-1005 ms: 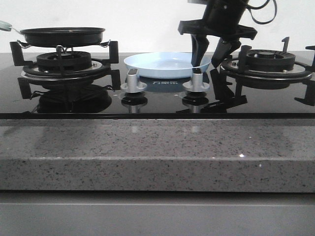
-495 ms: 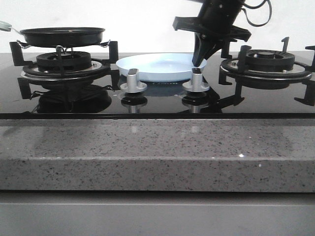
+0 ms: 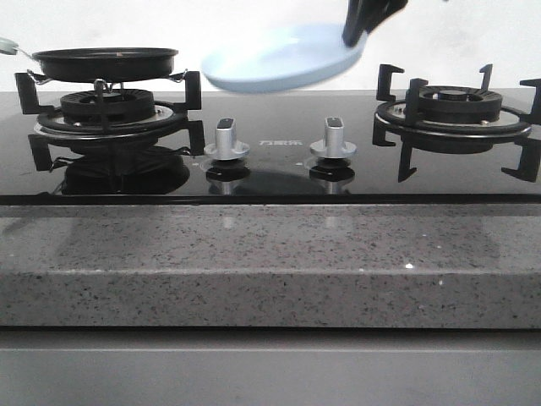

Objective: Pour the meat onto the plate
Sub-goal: 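Grip the plate rim with the right gripper and lift it up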

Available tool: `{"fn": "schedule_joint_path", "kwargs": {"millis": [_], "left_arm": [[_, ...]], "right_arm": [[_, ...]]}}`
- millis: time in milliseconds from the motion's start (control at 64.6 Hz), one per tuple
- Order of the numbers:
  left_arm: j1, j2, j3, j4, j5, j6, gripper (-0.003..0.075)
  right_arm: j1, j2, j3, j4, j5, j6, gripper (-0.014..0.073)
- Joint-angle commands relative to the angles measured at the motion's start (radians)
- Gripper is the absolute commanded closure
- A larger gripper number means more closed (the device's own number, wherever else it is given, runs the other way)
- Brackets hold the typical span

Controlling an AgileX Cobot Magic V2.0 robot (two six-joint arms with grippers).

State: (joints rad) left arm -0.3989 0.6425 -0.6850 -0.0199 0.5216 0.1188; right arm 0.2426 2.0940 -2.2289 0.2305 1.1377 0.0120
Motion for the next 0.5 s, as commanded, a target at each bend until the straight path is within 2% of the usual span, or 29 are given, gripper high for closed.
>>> {"fn": "schedule_joint_path", "kwargs": {"millis": [0, 232, 480], "left_arm": [[-0.007, 0.004, -0.035, 0.001, -0.076, -0.001, 0.0210], [-0.007, 0.004, -0.035, 0.001, -0.076, -0.001, 0.0210], [-0.007, 0.004, -0.035, 0.001, -0.076, -0.001, 0.0210]], "right_arm": [[-0.005, -0.123, 0.033, 0.080, -0.073, -0.012, 0.0660], [-0.002, -0.312, 0.300, 0.097, -0.184, -0.039, 0.0662], [-0.002, -0.543, 0.667, 0.102, -0.298, -0.065, 0.0662]]}}
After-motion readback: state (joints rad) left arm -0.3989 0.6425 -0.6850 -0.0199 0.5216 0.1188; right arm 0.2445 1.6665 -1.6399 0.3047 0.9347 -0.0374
